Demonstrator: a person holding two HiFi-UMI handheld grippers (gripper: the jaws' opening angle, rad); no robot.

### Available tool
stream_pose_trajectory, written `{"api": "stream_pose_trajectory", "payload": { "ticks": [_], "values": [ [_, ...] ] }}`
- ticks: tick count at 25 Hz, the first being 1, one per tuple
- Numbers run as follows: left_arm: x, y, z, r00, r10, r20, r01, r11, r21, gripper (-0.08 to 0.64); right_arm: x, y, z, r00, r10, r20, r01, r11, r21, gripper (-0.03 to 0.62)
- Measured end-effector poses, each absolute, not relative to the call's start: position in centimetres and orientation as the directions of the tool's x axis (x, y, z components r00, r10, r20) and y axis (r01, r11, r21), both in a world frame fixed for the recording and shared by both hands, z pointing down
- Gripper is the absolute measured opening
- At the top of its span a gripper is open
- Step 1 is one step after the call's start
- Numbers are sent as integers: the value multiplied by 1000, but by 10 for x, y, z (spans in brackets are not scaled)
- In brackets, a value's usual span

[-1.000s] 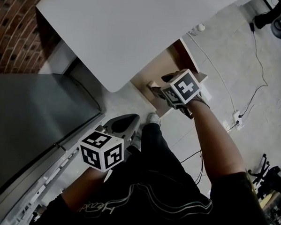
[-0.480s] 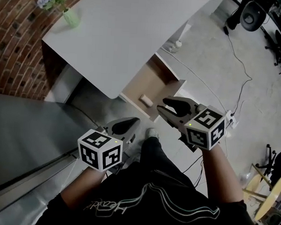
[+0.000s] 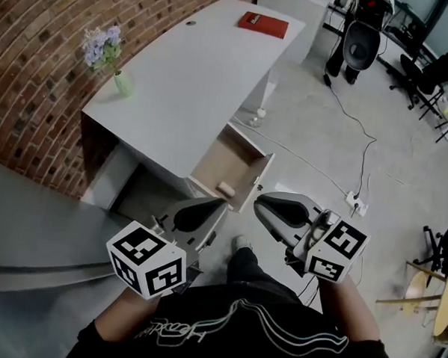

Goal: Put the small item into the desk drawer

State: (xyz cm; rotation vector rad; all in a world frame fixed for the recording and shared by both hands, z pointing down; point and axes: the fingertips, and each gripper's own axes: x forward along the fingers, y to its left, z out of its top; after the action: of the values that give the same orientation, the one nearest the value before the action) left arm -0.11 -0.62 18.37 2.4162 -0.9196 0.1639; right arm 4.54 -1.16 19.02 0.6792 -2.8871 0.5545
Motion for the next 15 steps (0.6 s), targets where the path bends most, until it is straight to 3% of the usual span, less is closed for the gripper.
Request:
{"api": "stream_pose_trajectory", "payload": {
  "ticks": [15],
  "values": [
    [29,90,103,841,-507,188,-540,-765,352,26,70,93,104,-873,-485,56,-484,843,-236,54]
  ]
}}
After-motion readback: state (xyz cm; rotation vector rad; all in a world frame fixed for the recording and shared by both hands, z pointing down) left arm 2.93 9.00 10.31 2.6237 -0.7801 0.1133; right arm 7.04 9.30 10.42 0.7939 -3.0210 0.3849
